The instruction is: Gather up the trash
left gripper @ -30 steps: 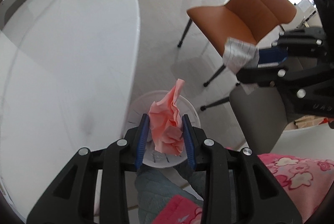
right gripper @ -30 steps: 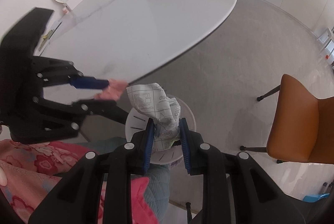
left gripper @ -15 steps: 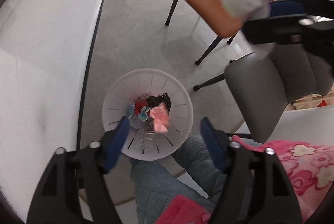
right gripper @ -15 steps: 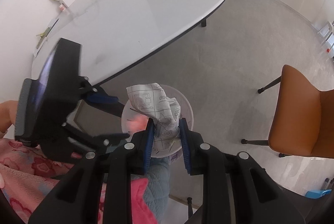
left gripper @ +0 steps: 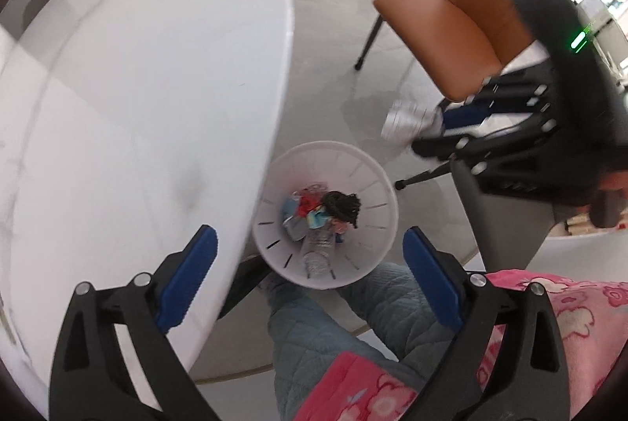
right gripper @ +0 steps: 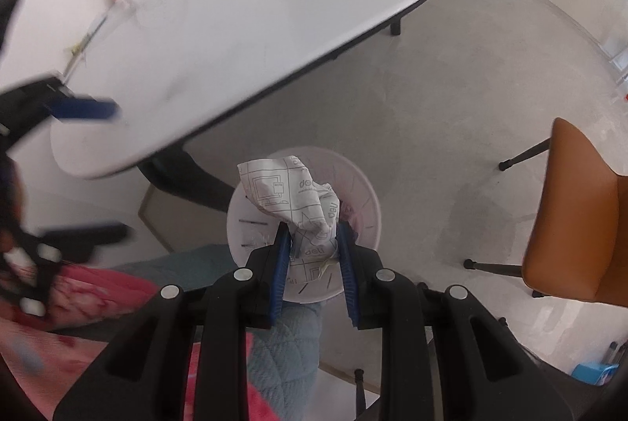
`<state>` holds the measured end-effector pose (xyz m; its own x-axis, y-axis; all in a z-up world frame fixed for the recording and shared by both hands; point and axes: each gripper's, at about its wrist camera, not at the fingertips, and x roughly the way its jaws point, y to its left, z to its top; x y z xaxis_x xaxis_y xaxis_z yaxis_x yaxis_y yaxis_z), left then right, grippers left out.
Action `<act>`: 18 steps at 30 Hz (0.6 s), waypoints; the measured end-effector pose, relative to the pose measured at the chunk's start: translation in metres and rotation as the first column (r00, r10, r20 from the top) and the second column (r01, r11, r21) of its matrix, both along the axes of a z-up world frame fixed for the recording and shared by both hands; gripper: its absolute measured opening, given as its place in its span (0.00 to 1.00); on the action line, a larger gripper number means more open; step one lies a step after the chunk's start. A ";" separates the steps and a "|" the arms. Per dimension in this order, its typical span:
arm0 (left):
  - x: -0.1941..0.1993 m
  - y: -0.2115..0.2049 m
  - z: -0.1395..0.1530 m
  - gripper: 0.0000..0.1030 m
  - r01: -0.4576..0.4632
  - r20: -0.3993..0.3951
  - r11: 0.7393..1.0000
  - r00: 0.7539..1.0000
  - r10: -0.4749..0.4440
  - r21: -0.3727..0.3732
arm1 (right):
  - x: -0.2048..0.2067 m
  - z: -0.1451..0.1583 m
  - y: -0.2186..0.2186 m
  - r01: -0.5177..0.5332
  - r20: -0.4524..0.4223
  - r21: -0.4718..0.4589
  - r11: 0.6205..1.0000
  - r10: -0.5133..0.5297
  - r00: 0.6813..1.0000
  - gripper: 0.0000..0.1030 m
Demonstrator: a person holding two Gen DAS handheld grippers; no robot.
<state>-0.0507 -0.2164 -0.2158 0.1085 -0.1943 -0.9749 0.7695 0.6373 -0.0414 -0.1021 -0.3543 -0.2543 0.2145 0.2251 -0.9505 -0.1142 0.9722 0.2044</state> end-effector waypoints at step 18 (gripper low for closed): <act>0.032 0.057 0.012 0.90 -0.246 0.088 0.967 0.967 0.239 0.073 | 0.032 0.002 0.046 0.056 -0.019 -0.022 0.998 -0.057 0.998 0.98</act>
